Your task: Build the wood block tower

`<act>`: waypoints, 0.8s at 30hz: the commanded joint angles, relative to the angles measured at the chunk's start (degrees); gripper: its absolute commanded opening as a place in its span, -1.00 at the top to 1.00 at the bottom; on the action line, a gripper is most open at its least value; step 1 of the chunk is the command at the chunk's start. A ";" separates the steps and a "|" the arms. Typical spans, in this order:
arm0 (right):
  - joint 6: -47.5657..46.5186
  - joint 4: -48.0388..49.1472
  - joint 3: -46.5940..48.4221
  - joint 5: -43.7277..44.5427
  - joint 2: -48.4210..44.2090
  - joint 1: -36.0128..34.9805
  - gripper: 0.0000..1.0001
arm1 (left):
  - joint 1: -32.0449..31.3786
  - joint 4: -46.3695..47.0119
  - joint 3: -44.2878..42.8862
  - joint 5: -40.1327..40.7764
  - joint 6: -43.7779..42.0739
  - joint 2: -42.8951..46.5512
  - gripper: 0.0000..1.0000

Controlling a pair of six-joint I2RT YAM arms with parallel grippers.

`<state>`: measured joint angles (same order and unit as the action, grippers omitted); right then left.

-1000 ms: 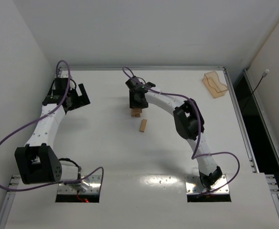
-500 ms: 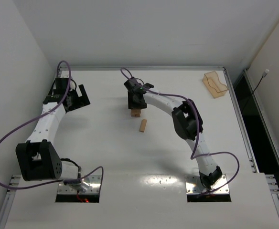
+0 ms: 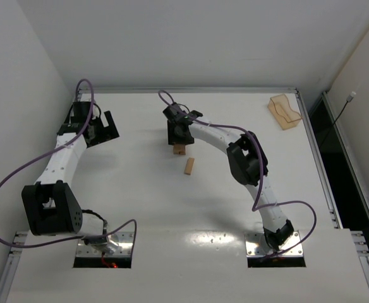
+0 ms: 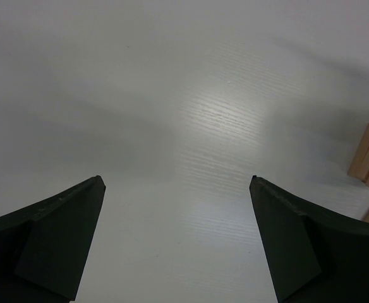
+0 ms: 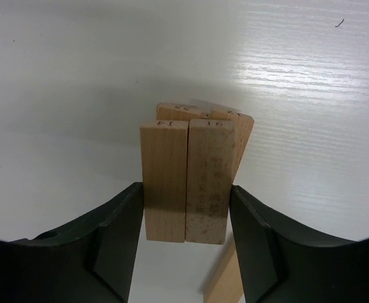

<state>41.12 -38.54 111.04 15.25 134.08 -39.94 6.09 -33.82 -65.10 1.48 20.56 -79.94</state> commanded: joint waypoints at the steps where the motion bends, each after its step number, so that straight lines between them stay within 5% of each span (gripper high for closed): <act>1: 0.80 1.63 1.90 1.19 0.39 -0.40 -0.09 | 0.77 0.60 -2.40 -0.42 -0.52 -0.39 -0.99; 4: 0.80 1.63 1.90 1.19 0.39 -0.40 -0.23 | 0.77 0.60 -2.40 -0.94 -0.52 -0.39 -0.99; 5: 0.80 1.63 1.90 1.19 0.39 -0.40 -0.46 | 0.77 0.60 -2.40 -0.95 -0.52 -0.39 -0.99; 15: -6.66 7.60 -1.17 -1.36 -7.86 -0.40 -0.93 | 0.77 3.14 -1.78 -1.65 -1.04 0.14 -0.99; 24: -15.44 10.86 -14.15 2.24 -26.04 1.44 -0.84 | -7.56 2.38 -2.57 -1.65 -3.76 1.46 -0.99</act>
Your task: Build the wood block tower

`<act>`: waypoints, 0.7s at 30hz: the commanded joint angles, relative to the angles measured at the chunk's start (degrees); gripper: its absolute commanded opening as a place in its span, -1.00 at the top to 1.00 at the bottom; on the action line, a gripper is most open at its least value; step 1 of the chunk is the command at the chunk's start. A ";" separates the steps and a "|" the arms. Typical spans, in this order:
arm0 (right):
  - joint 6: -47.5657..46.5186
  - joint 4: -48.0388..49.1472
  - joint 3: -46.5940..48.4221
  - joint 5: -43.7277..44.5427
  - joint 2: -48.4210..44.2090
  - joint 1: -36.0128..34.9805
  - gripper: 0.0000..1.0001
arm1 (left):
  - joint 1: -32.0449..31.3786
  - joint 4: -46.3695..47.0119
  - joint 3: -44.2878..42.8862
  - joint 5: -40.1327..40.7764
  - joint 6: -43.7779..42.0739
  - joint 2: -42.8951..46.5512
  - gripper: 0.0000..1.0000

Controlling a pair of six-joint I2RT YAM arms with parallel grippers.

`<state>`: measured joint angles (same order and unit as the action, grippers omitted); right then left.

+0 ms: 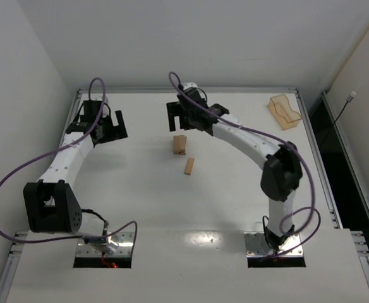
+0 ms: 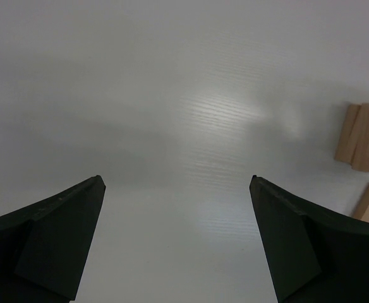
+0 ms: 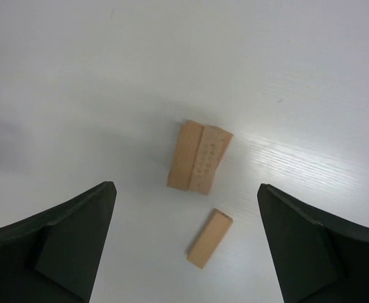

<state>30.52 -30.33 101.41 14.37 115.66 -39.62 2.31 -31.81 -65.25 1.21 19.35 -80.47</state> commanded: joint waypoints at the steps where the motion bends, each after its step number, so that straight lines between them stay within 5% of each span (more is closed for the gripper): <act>1: -5.38 2.64 -6.64 5.03 -11.55 1.64 -0.84 | -5.98 -0.70 -3.20 -1.39 -3.35 1.11 -0.99; 5: -7.40 2.64 -18.24 11.99 -20.35 6.20 -0.92 | -21.24 -2.11 -3.13 -1.39 -4.59 0.57 -0.99; 12: -11.72 0.37 -33.90 10.52 -31.62 15.42 -1.00 | -33.83 -0.36 -1.89 -4.38 1.72 -6.44 -0.96; 17: -9.61 -3.24 -39.44 5.05 -37.43 20.45 -1.00 | -39.39 0.70 -9.51 -6.21 5.95 -17.95 -0.96; 21: -9.61 -5.71 -42.51 8.04 -38.75 25.01 -0.42 | -42.03 0.17 -16.38 -5.70 7.80 -24.99 -0.78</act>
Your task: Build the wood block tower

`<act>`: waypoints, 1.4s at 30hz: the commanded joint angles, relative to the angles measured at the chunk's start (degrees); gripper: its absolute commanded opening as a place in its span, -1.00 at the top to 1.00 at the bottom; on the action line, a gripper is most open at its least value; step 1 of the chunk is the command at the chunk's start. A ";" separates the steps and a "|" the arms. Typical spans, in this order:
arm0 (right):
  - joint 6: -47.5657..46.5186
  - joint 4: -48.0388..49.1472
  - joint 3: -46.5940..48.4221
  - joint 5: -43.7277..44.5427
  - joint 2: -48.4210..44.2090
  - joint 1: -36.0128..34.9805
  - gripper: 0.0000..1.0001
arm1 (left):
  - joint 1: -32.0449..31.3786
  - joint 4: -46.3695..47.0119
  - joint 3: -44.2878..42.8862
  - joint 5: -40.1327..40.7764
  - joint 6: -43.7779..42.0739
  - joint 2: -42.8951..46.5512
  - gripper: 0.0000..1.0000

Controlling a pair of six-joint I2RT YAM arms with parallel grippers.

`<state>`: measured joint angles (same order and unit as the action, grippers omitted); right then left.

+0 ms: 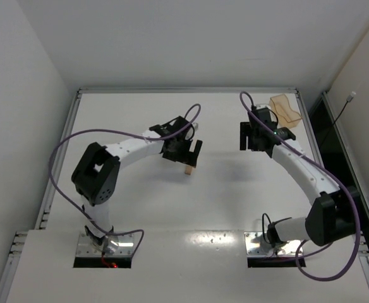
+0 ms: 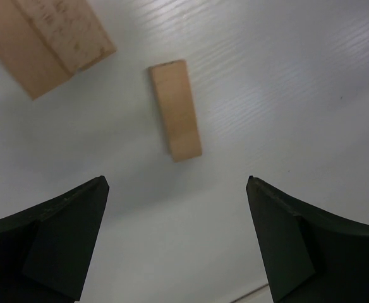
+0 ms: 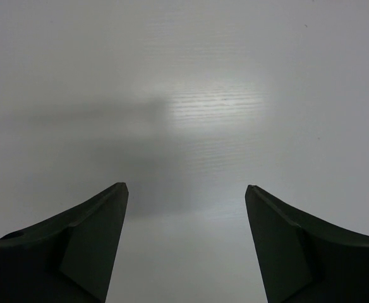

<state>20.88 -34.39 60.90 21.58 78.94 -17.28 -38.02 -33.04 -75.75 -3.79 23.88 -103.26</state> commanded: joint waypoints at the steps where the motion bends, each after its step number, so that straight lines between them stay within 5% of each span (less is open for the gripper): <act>1: -0.49 -2.25 -2.71 1.35 -2.82 3.56 -0.37 | -1.71 1.40 -6.78 -0.69 4.06 -3.25 -0.76; 6: -1.90 -2.79 -4.83 2.59 -4.05 6.38 -0.35 | -3.29 0.78 -9.77 2.03 5.21 -8.44 -0.41; 19: -3.04 -3.84 -0.44 -2.41 -1.77 12.35 -0.35 | -4.34 0.25 -10.30 6.87 6.27 -13.72 -0.24; 26: -3.04 -3.84 -0.44 -5.94 -0.72 14.64 -0.35 | -4.34 0.78 -10.30 6.87 6.27 -15.39 0.04; 35: -2.87 -1.56 -1.75 -1.11 -0.71 15.78 -0.69 | -6.01 1.31 -7.75 6.87 6.27 -15.92 0.28; 38: -1.82 -1.03 -2.37 -0.58 -0.10 15.78 -0.85 | -6.01 1.31 -7.75 6.87 6.27 -16.44 0.56; 40: -3.04 -0.42 -2.37 -2.14 -0.10 16.31 -0.68 | -6.01 1.31 -7.75 6.87 6.27 -15.83 0.96; 42: -4.62 -0.41 -2.37 -4.78 -0.10 16.31 -0.50 | -6.01 1.31 -8.45 7.40 6.27 -14.87 1.00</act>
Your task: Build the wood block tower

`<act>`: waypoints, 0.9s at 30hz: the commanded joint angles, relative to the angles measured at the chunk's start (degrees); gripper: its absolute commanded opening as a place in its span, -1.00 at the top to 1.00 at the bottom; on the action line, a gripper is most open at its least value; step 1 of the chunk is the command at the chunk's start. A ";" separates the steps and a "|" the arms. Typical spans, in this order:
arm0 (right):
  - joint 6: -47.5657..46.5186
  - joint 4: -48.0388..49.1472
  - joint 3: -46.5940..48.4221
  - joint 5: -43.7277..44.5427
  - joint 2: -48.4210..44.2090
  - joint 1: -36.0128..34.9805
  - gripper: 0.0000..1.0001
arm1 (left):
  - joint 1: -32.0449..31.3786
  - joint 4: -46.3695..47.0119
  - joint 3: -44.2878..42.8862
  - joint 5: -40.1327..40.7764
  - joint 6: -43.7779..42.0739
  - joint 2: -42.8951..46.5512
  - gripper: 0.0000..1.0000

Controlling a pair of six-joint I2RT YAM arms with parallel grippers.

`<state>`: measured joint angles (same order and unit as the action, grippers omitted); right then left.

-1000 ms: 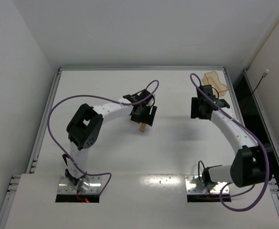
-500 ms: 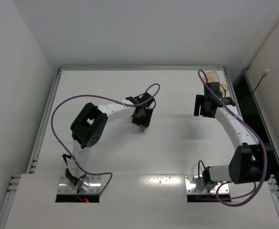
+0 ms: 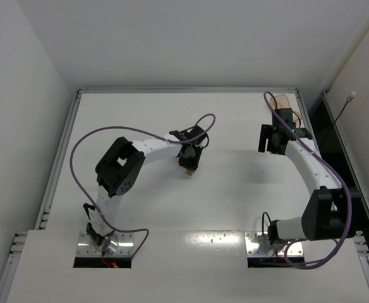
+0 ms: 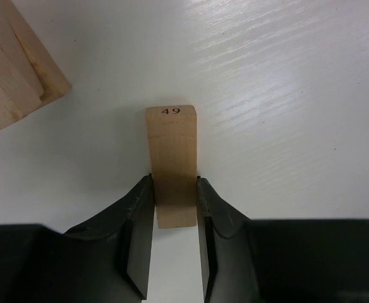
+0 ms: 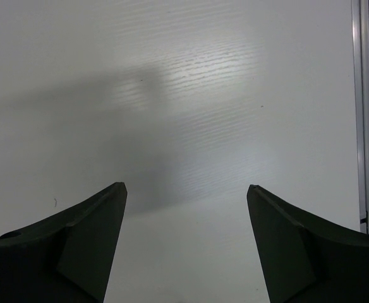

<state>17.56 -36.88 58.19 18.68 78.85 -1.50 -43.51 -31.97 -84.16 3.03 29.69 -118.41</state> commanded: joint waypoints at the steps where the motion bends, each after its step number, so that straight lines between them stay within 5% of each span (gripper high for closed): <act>1: -1.91 2.08 0.34 -2.93 -0.01 0.53 -0.47 | -0.53 0.24 -0.65 0.58 0.45 1.85 1.00; 14: -2.44 3.13 0.86 -17.71 2.71 1.06 -0.46 | -1.67 -0.91 -8.56 11.74 -6.40 15.22 1.00; 27: -2.44 2.52 4.74 -21.93 5.79 0.44 -0.46 | 9.40 -1.96 -13.66 9.02 -7.54 7.32 1.00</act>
<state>15.35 -35.62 61.28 -1.21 84.97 -0.89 -35.55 -33.52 -94.54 13.02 23.24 -109.73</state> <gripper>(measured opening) 0.729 0.243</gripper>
